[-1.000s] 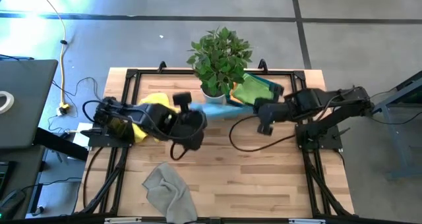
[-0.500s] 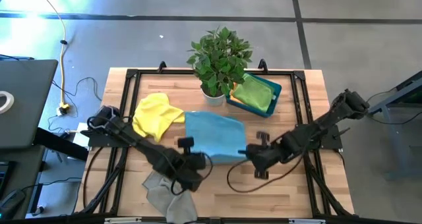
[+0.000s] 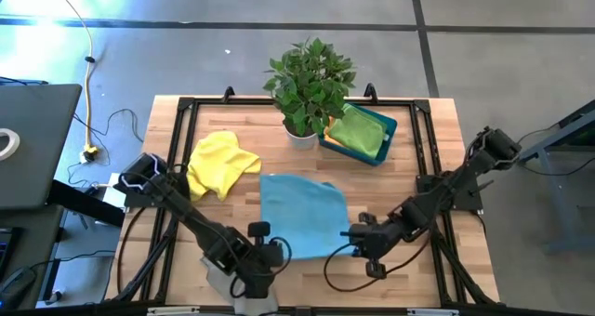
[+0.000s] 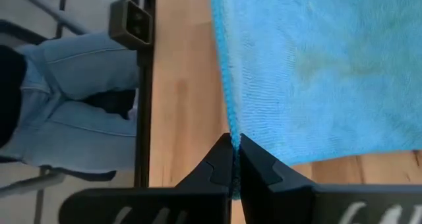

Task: Fold microfiber towels
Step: Fold the blue towel

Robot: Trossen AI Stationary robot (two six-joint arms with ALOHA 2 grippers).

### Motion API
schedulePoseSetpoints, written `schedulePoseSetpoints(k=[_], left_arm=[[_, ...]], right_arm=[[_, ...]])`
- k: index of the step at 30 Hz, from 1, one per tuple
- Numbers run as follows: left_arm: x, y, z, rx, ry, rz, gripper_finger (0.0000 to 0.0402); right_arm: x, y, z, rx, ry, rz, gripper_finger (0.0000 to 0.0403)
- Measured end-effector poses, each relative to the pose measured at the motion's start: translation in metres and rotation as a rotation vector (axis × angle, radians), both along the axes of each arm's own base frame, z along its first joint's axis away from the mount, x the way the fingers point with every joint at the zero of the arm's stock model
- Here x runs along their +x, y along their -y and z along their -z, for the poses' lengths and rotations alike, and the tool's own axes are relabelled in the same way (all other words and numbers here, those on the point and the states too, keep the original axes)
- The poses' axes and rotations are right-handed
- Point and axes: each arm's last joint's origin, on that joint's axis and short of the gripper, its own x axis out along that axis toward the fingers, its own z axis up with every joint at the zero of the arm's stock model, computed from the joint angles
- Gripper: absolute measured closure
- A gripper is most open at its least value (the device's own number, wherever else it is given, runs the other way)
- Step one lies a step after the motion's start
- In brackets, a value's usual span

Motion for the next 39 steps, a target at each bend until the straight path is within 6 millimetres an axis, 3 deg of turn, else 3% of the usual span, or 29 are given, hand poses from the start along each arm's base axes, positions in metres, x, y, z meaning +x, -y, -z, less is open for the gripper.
schedulePoseSetpoints(k=[4, 13, 24, 39], left_arm=[[0.001, 0.002, 0.008, 0.018, -0.03, 0.002, 0.0401], [0.012, -0.016, 0.036, 0.125, -0.166, -0.012, 0.0401], [0.015, -0.065, 0.051, 0.444, -0.336, -0.141, 0.0401], [0.014, -0.132, 0.078, 0.646, -0.419, -0.275, 0.0401]], right_arm=[[0.002, -0.001, 0.003, -0.02, 0.011, -0.01, 0.0402], [0.024, 0.008, 0.04, -0.276, 0.0, -0.042, 0.0402], [0.043, 0.056, 0.045, -0.531, -0.019, 0.066, 0.0402], [0.055, 0.118, 0.047, -0.687, -0.113, 0.209, 0.0402]])
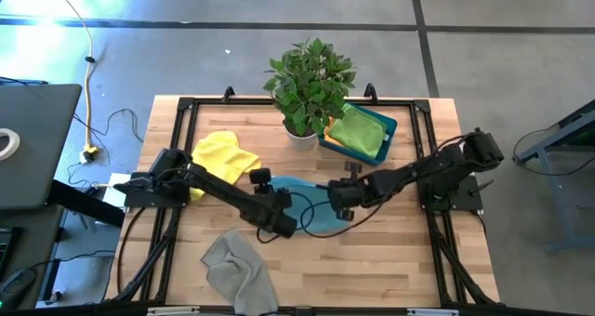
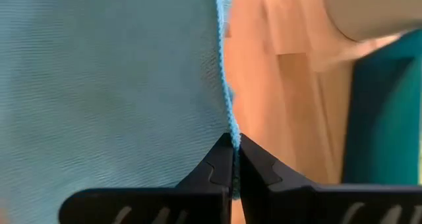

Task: Fold microfiber towels
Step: Fold the blue towel

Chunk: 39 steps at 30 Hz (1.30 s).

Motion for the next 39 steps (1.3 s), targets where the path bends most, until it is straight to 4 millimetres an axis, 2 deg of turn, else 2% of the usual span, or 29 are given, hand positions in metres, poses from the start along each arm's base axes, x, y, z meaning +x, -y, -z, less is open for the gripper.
schedulePoseSetpoints(k=[7, 10, 17, 21, 24, 29, 34, 39], left_arm=[[0.007, -0.021, 0.001, -0.027, 0.01, -0.037, 0.0397], [0.008, -0.029, 0.001, -0.027, 0.011, -0.061, 0.0386], [0.008, -0.045, 0.001, -0.024, -0.003, -0.104, 0.0322], [0.006, -0.048, 0.001, -0.061, -0.026, -0.122, 0.0281], [0.006, -0.042, 0.002, -0.128, -0.061, -0.088, 0.0271], [0.007, -0.02, 0.004, -0.226, -0.112, 0.058, 0.0275], [0.014, 0.001, 0.007, -0.281, -0.056, 0.19, 0.0282], [0.013, 0.009, 0.024, -0.328, -0.006, 0.236, 0.0283]], right_arm=[[0.003, 0.018, 0.007, -0.005, -0.04, 0.052, 0.0401], [0.003, 0.023, 0.008, -0.01, -0.059, 0.051, 0.0387], [0.001, 0.025, 0.008, -0.012, -0.074, 0.083, 0.029], [-0.001, 0.023, 0.009, 0.068, -0.075, 0.132, 0.0249], [-0.001, 0.015, 0.01, 0.147, -0.075, 0.128, 0.0241], [-0.002, -0.013, 0.009, 0.21, -0.024, 0.077, 0.025], [-0.002, -0.044, 0.008, 0.226, 0.1, 0.008, 0.0257], [-0.011, -0.059, 0.019, 0.224, 0.18, 0.032, 0.0258]])
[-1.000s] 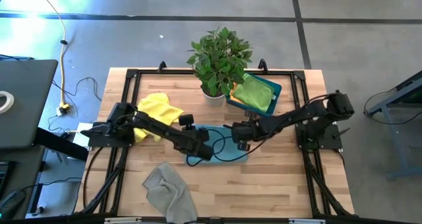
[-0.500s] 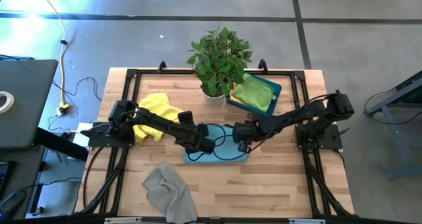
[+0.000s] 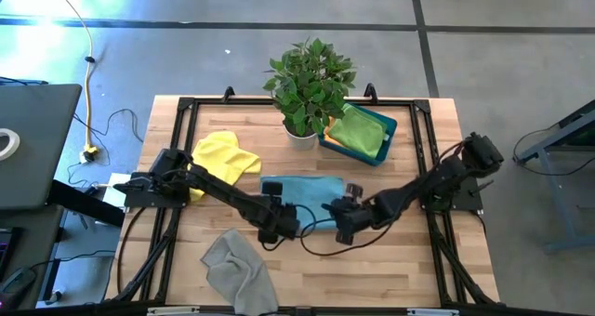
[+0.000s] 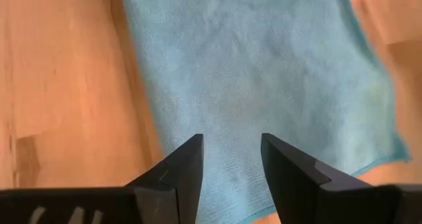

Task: Fold microfiber towels
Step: Fold the blue towel

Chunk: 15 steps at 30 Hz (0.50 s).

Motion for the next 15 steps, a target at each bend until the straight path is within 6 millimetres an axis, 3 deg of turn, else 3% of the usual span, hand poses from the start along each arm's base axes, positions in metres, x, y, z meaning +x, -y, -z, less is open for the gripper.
schedulePoseSetpoints(k=[5, 15], left_arm=[[-0.005, 0.0, 0.019, -0.052, 0.029, -0.007, 0.0283], [-0.014, 0.001, 0.031, -0.075, 0.06, -0.049, 0.0283]], right_arm=[[-0.008, -0.004, 0.012, 0.04, 0.034, 0.049, 0.0258], [-0.022, -0.005, 0.035, 0.173, 0.115, 0.138, 0.0258]])
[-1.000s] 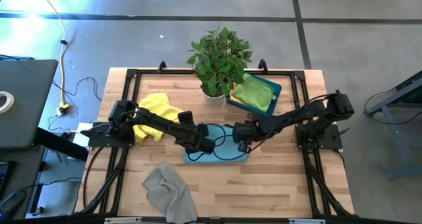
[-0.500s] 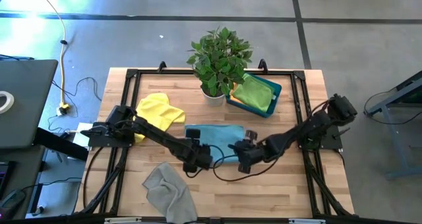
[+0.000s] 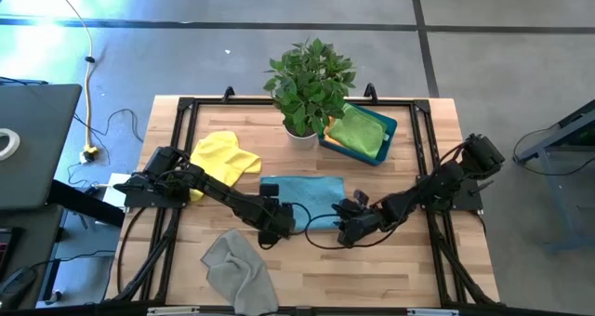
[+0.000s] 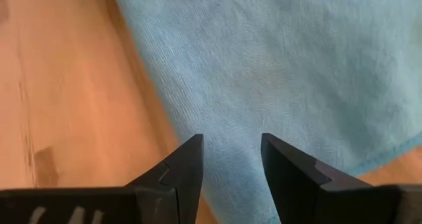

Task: Fold microfiber towels
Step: Fold the blue towel

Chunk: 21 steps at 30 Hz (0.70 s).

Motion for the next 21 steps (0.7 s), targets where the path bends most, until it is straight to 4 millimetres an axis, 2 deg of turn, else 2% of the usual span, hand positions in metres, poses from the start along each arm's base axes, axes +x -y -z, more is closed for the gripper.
schedulePoseSetpoints(k=[6, 9, 14, 21], left_arm=[[0.003, 0.011, 0.001, -0.069, 0.056, 0.002, 0.0283], [0.006, 0.02, 0.001, -0.157, 0.094, 0.0, 0.0283], [0.018, 0.036, 0.0, -0.335, 0.19, 0.127, 0.0286], [0.024, 0.036, -0.005, -0.301, 0.222, 0.166, 0.0299]], right_arm=[[-0.007, -0.003, 0.006, 0.042, -0.009, 0.02, 0.0258], [-0.008, -0.006, 0.006, 0.042, -0.01, 0.009, 0.0258], [-0.011, -0.006, 0.007, 0.025, -0.045, -0.025, 0.0258], [-0.015, -0.003, 0.003, 0.002, -0.077, -0.05, 0.0258]])
